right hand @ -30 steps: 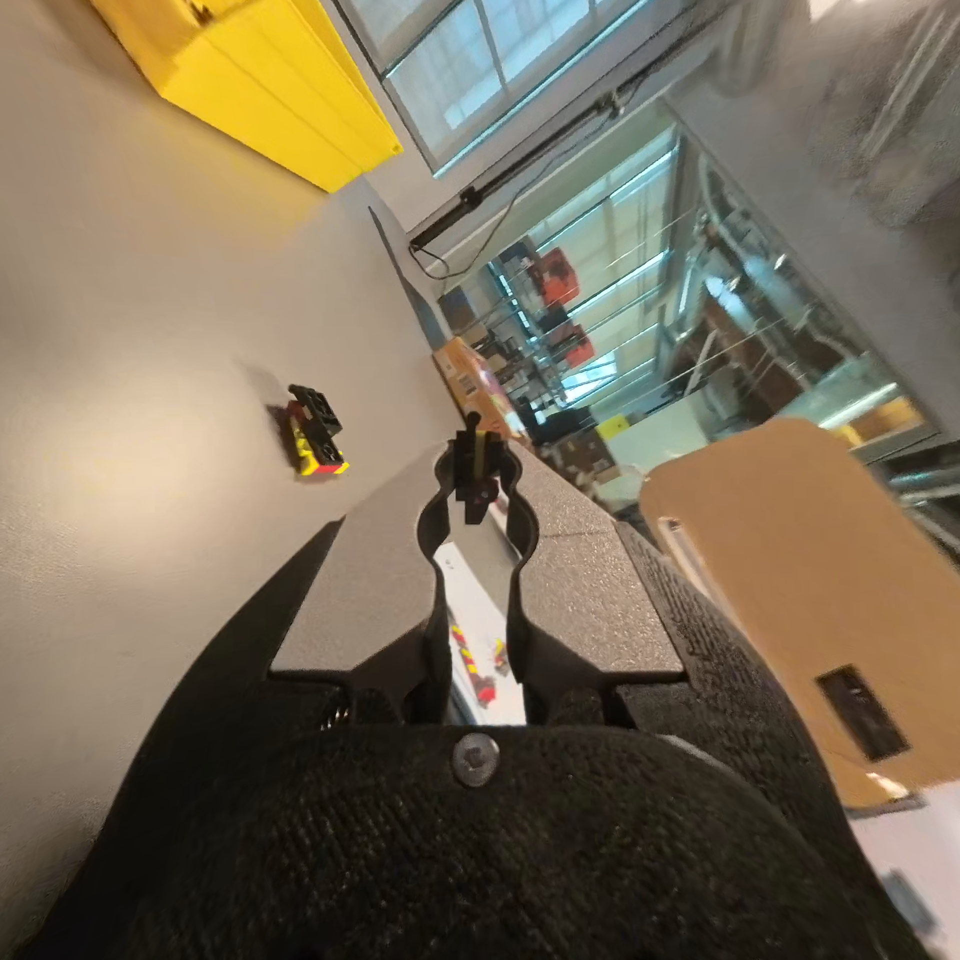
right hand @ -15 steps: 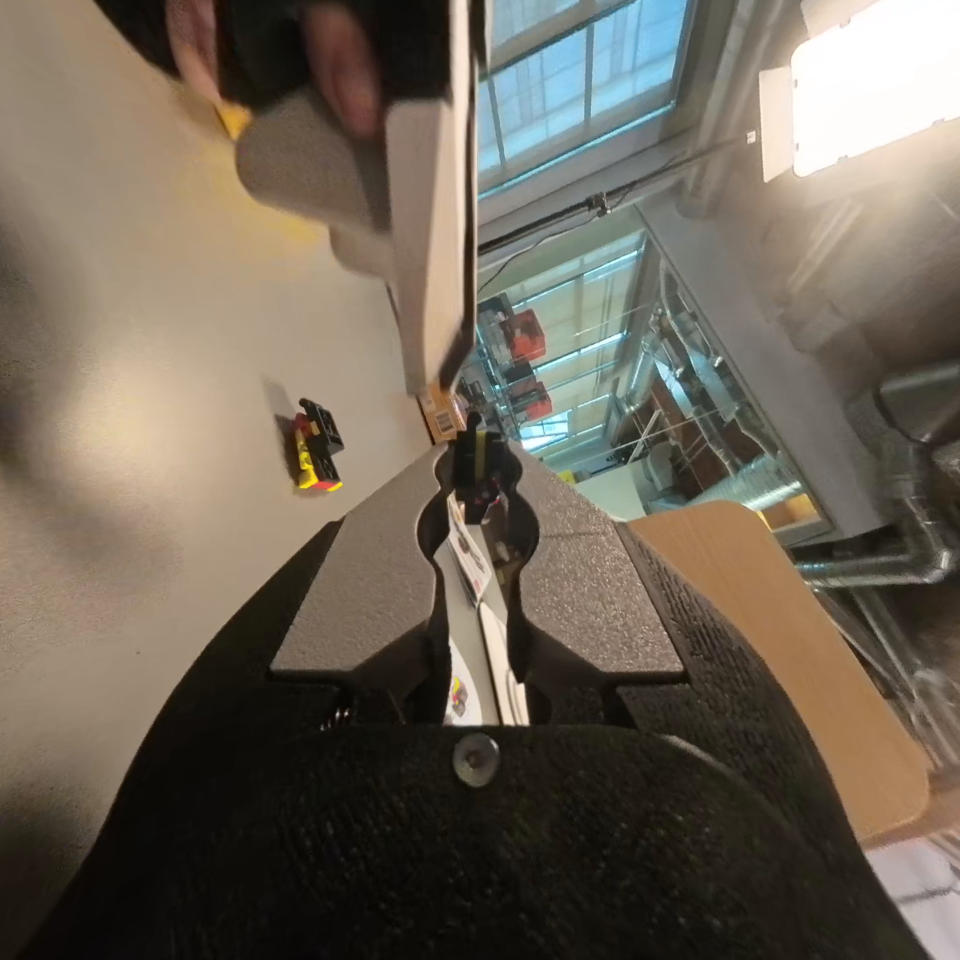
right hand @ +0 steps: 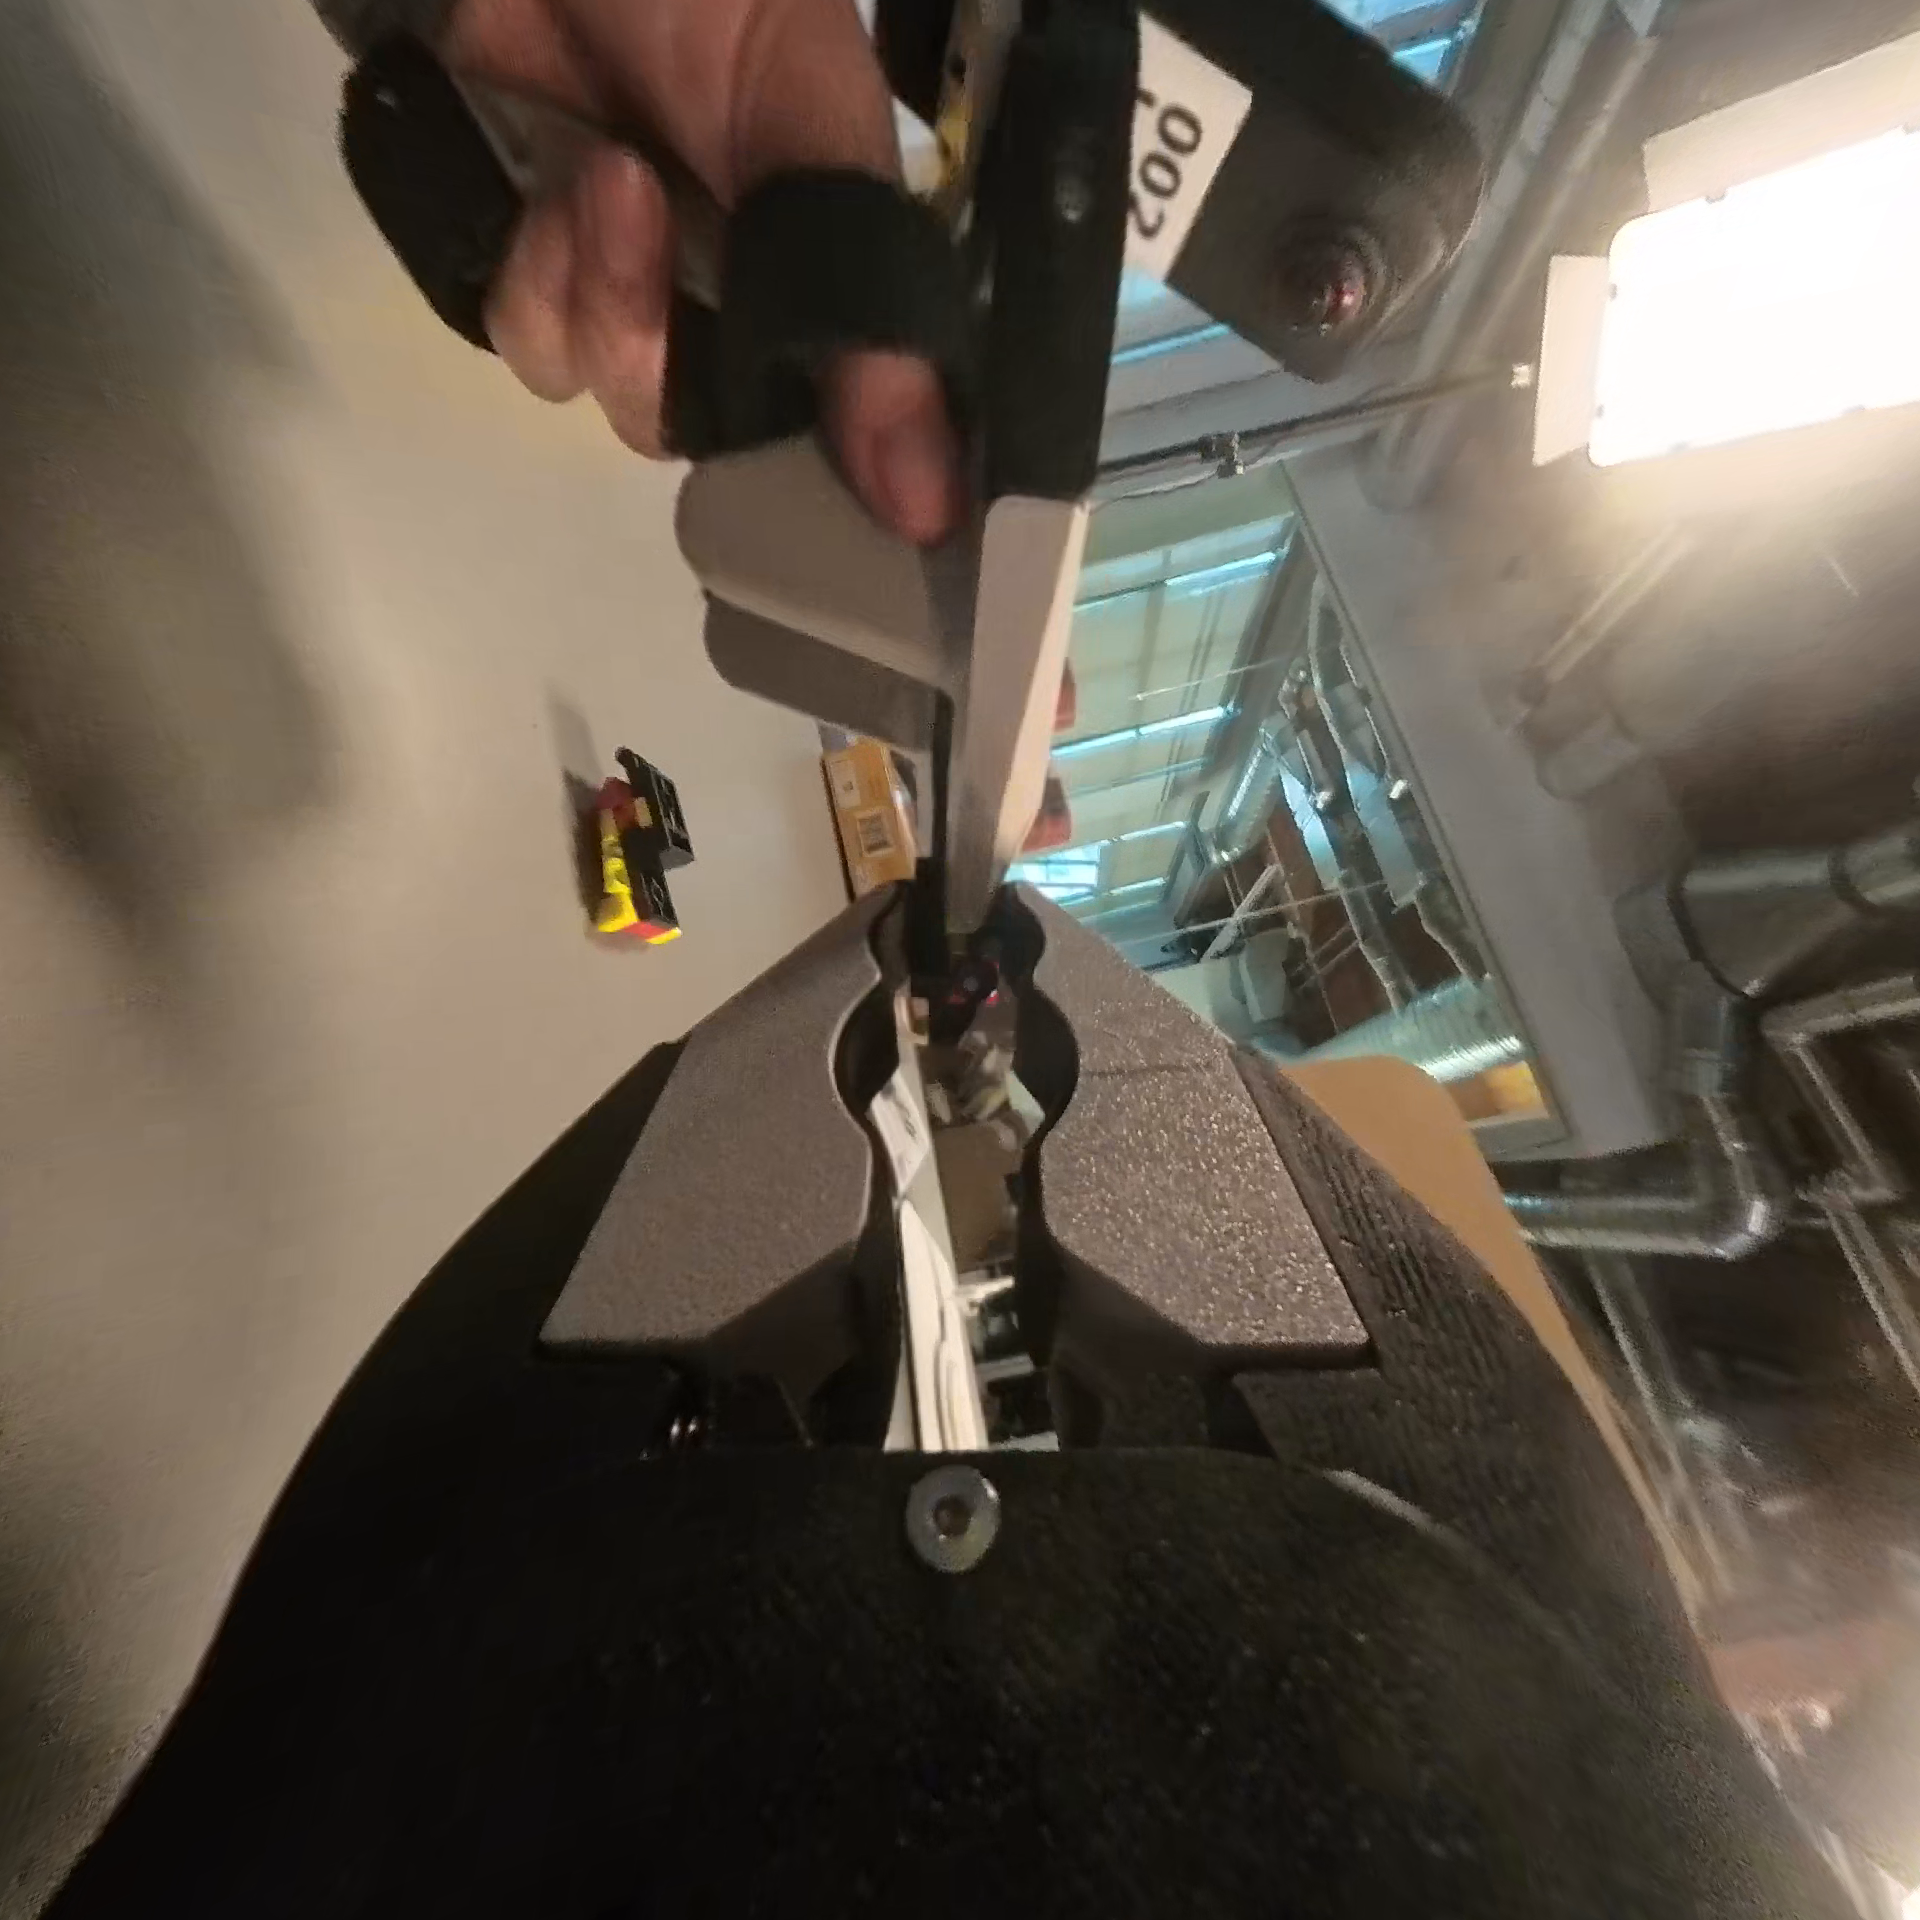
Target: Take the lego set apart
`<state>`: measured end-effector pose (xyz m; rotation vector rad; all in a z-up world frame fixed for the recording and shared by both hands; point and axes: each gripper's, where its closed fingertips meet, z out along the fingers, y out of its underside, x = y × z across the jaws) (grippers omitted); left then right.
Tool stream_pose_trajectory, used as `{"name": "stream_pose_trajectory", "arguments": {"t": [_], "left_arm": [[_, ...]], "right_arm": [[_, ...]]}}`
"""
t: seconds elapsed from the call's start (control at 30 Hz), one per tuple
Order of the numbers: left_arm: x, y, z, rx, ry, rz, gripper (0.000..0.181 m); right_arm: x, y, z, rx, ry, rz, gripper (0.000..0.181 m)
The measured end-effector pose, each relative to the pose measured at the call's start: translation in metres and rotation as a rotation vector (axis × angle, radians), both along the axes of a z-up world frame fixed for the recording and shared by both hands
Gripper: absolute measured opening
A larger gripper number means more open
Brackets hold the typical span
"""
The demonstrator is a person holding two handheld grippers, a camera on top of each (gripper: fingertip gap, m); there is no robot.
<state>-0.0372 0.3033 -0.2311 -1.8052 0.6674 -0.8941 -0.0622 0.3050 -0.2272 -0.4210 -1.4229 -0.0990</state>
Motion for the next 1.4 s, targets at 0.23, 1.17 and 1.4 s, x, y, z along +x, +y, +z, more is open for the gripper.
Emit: {"name": "stream_pose_trajectory", "arguments": {"t": [0.23, 1.17, 1.4], "left_arm": [[-0.003, 0.001, -0.005, 0.012, 0.067, 0.009, 0.030], [-0.023, 0.008, -0.057, 0.514, 0.855, -0.015, 0.017], [-0.059, 0.021, -0.068, 0.297, 0.761, 0.137, 0.015]], "right_arm": [[0.002, 0.000, 0.001, -0.013, -0.004, 0.004, 0.013], [0.000, 0.000, -0.054, -0.592, -0.322, 0.026, 0.012], [0.007, 0.015, -0.015, -0.373, -0.144, -0.056, 0.013]]}}
